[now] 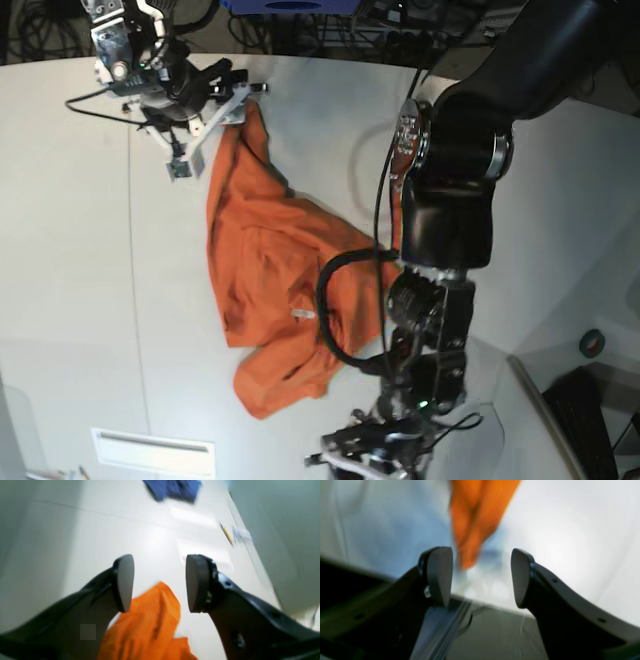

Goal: Layout the t-shirt on the table in an organized manner, then fold the t-shirt properly
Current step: 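Lift the shirt and pull the grippers apart to spread it, then drag the shirt with the right gripper and release it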

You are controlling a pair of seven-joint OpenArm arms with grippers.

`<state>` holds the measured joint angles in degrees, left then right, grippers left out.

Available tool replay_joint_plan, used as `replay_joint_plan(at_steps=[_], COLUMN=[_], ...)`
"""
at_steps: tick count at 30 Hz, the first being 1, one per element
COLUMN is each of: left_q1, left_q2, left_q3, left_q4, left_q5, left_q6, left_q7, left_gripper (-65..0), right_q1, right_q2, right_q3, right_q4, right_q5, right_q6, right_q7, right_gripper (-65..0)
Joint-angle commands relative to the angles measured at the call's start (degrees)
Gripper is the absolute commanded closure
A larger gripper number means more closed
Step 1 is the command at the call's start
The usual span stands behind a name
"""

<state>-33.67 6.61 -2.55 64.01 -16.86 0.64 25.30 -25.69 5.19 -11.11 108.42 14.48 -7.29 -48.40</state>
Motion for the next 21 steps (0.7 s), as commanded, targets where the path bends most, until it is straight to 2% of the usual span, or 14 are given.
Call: replay_joint_plan(at_steps=[1,4,8,10,13,18,21], left_q1=[1.5,12.3,26.6,32.0,38.6,45.1,48.0], left_q2=[-1.8,-7.5,-15.1,-17.0,-17.6,-17.6,-17.6], left_q3=[-1.7,-4.6,-7.6,-10.4,-17.8,-26.5,-30.3], left_q4=[5.0,18.3,29.1,31.2,31.8,31.6,31.3], left_q5=[-0.2,-0.2,-0.2,-0.2,-0.2,-0.2,-0.2], left_q6=[-0.1,-0.3,-0.3,-0.3,-0.3,-0.4,-3.9], left_q7=[2.3,10.8,11.1,11.1,11.1,11.2,11.2], left_gripper=[-30.6,-30.4,-30.4,-30.4,-31.3,-31.6,-31.8], right_q1=[0.4,2.8,12.2,17.2,24.9,32.2,34.7], right_q2=[0.8,2.4,4.0,3.9,1.2,-2.2,-3.7], right_q3=[0.3,-1.2,-7.7,-10.6,-14.4,-16.6,-18.7], right_q4=[2.1,4.3,1.4,-1.3,-7.2,-16.6,-19.3], right_q5=[0.0,0.0,0.0,0.0,0.0,0.0,0.0], right_q6=[-0.8,-0.8,-0.8,-1.0,-1.0,-1.0,-1.0], right_q7=[1.8,1.9,1.9,1.0,-2.3,-2.5,-3.0], right_gripper=[-35.3,-35.3,-35.4,-35.4,-35.4,-35.4,-35.6])
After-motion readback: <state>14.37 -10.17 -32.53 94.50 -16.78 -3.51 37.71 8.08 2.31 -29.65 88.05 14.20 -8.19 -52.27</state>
